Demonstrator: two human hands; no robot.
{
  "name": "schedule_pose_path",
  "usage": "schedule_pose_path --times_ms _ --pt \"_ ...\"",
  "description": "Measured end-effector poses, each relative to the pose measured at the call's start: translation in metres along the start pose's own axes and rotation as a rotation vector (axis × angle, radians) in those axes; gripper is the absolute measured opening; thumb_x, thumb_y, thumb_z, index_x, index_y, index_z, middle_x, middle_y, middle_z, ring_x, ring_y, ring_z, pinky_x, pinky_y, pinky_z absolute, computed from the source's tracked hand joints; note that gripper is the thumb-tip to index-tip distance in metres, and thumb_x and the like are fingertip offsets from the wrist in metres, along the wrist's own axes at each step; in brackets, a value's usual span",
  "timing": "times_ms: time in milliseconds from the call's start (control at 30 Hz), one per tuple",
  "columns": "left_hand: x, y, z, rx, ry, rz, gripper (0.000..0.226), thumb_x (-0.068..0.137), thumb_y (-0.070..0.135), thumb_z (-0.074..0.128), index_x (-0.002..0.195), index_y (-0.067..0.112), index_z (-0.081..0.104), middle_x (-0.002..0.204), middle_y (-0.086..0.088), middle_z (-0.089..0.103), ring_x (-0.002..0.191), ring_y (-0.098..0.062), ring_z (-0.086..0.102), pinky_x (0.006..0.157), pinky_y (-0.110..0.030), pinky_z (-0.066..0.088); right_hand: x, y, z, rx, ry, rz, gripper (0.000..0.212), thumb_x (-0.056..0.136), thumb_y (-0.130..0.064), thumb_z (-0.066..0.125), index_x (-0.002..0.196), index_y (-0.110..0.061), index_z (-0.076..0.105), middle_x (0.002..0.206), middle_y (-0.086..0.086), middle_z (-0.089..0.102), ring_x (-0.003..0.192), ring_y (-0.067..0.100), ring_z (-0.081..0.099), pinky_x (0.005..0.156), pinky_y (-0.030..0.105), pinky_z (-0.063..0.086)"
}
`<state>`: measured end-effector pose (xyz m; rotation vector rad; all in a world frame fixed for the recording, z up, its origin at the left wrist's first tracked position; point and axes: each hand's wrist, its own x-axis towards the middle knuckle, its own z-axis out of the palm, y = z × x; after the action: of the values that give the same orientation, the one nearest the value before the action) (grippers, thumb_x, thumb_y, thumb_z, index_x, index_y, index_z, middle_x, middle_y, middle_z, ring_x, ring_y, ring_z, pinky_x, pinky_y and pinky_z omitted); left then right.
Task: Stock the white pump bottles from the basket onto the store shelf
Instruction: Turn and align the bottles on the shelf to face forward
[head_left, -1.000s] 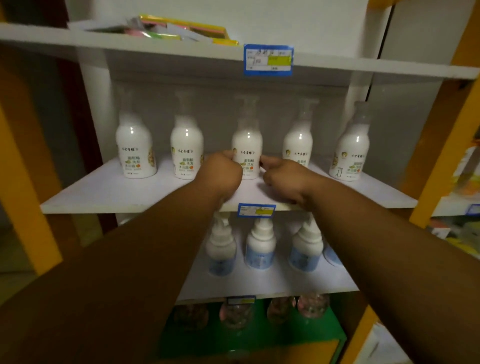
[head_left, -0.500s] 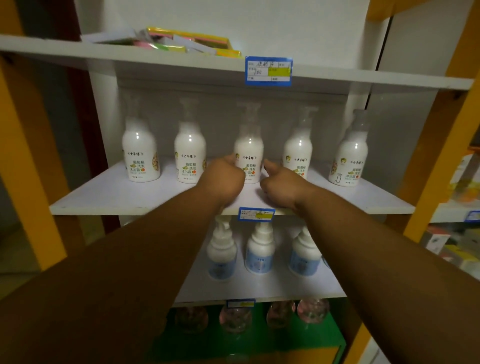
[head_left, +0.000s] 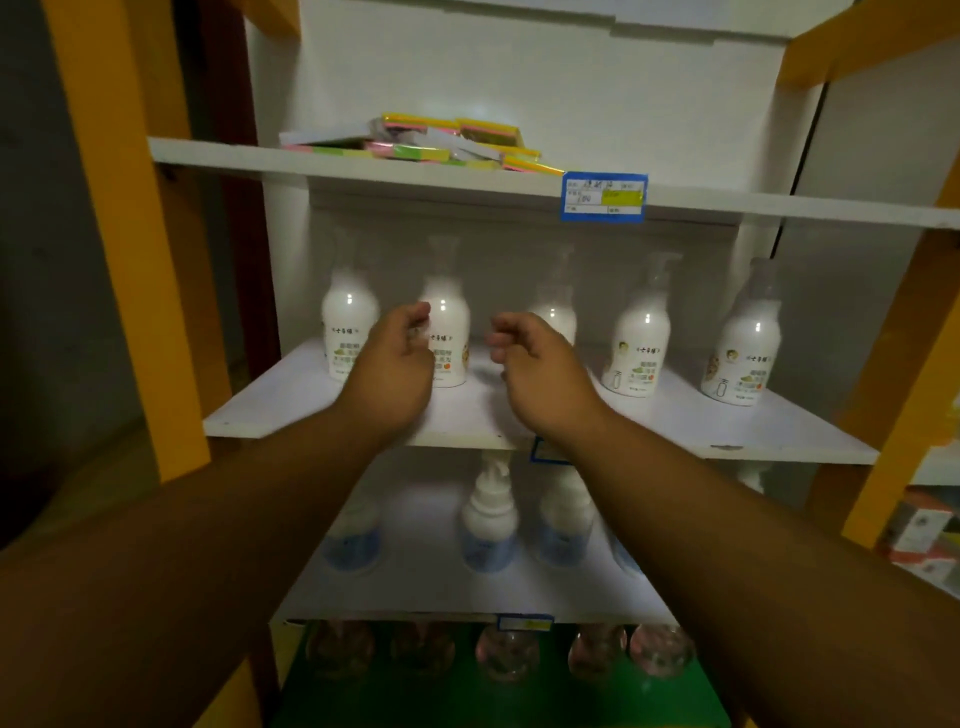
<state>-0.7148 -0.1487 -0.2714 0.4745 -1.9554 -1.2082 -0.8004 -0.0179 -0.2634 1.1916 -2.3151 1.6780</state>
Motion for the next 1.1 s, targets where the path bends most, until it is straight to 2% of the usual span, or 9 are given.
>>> schedule_pose_path --times_ms 133,267,400,533,633,833,967,1033,1100 --pt "0.002 0.001 -0.006 0.049 -0.054 -0.080 0.038 0.094 -0.002 0.043 0.129 0.012 0.049 0.117 -0.009 0.057 0.108 -0.023 0.057 0.080 -0.025 0.045 0.012 -0.011 0.041 -0.078 -0.015 0.143 0.035 0.100 -0.013 0.045 0.134 -0.012 0.056 0.132 0.009 0.064 0.122 0.028 0.061 0.095 0.032 0.045" --pt "0.011 -0.001 -0.018 0.141 -0.107 -0.179 0.022 0.096 0.006 0.040 0.110 0.002 0.057 0.116 -0.025 0.062 0.095 -0.032 0.058 0.074 -0.033 0.044 0.019 -0.008 0.051 -0.138 -0.038 0.202 0.029 0.101 -0.016 0.045 0.126 -0.011 0.059 0.114 0.003 0.063 0.102 0.023 0.061 0.086 0.034 0.045" --pt "0.020 -0.009 -0.020 0.101 -0.179 -0.217 0.025 0.095 -0.001 0.042 0.084 0.014 0.058 0.082 -0.002 0.062 0.070 -0.018 0.057 0.053 -0.022 0.041 0.026 -0.002 0.046 -0.042 -0.074 0.245 0.030 0.098 -0.012 0.047 0.116 -0.016 0.071 0.109 0.008 0.075 0.097 0.025 0.068 0.093 0.042 0.055" --pt "0.024 -0.015 -0.021 0.006 -0.199 -0.252 0.029 0.092 -0.001 0.044 0.098 0.012 0.069 0.095 -0.009 0.071 0.090 -0.031 0.067 0.080 -0.040 0.058 0.029 0.001 0.050 -0.045 -0.093 0.259 0.035 0.097 -0.009 0.044 0.117 -0.021 0.070 0.113 0.002 0.075 0.103 0.022 0.069 0.100 0.043 0.054" --pt "0.024 -0.015 -0.020 -0.022 -0.191 -0.265 0.034 0.089 0.002 0.044 0.103 0.014 0.072 0.101 -0.012 0.074 0.097 -0.037 0.068 0.093 -0.052 0.055 0.031 0.001 0.051 -0.060 -0.077 0.257 0.036 0.095 -0.009 0.043 0.114 -0.025 0.070 0.115 0.001 0.075 0.107 0.023 0.068 0.102 0.045 0.053" --pt "0.024 -0.017 -0.016 0.014 -0.189 -0.218 0.032 0.090 0.000 0.044 0.102 0.013 0.070 0.100 -0.010 0.073 0.092 -0.031 0.069 0.086 -0.040 0.057 0.031 0.003 0.052 -0.076 -0.095 0.227 0.039 0.094 -0.008 0.043 0.117 -0.026 0.069 0.117 0.000 0.075 0.107 0.022 0.068 0.102 0.045 0.053" --pt "0.016 -0.009 -0.014 0.072 -0.167 -0.133 0.032 0.093 0.004 0.041 0.113 0.006 0.066 0.107 -0.015 0.070 0.079 -0.021 0.059 0.059 -0.021 0.044 0.028 0.003 0.052 -0.163 -0.070 0.209 0.040 0.095 -0.004 0.046 0.128 -0.019 0.062 0.122 0.005 0.070 0.103 0.024 0.064 0.088 0.034 0.050" --pt "0.002 -0.009 -0.019 0.023 -0.107 -0.068 0.029 0.097 0.005 0.041 0.111 0.017 0.064 0.098 0.002 0.068 0.079 -0.010 0.059 0.064 -0.017 0.044 0.025 0.002 0.053 -0.179 -0.005 0.196 0.036 0.096 -0.006 0.046 0.129 -0.014 0.057 0.127 0.008 0.065 0.105 0.026 0.061 0.083 0.031 0.042" --pt "-0.008 -0.018 -0.035 -0.061 0.077 -0.015 0.032 0.099 0.009 0.046 0.123 0.021 0.064 0.114 0.010 0.067 0.099 -0.008 0.062 0.089 -0.023 0.051 0.015 0.003 0.053 -0.130 0.067 0.136 0.041 0.099 -0.009 0.044 0.139 -0.015 0.053 0.138 0.006 0.060 0.122 0.027 0.058 0.092 0.030 0.042"
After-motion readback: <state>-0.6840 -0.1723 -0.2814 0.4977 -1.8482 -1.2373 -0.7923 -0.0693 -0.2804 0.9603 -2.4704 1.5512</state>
